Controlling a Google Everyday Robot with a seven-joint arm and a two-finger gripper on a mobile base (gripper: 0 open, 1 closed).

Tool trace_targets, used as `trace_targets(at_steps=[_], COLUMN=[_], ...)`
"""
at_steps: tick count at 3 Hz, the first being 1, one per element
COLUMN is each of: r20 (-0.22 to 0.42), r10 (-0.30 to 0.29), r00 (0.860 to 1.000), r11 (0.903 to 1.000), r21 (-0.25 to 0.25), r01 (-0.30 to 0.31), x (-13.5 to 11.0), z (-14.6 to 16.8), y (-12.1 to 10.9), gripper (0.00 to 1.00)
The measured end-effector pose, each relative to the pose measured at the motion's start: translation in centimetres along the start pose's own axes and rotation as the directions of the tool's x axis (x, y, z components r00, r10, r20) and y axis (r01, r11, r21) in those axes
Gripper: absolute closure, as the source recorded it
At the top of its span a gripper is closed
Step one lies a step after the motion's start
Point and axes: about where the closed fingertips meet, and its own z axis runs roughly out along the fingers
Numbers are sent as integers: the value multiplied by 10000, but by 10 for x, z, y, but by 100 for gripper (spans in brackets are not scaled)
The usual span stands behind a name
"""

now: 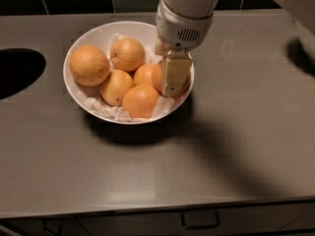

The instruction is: Pick orange from white bowl

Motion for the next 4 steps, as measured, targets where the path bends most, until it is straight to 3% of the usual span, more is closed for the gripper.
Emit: trace_targets(at_steps=[4], r20=[21], r10=[116], r00=[9999], r11=[9992], r21=[-380], r01=[-115], x=[10], z=[19], y=[-3], gripper=[34])
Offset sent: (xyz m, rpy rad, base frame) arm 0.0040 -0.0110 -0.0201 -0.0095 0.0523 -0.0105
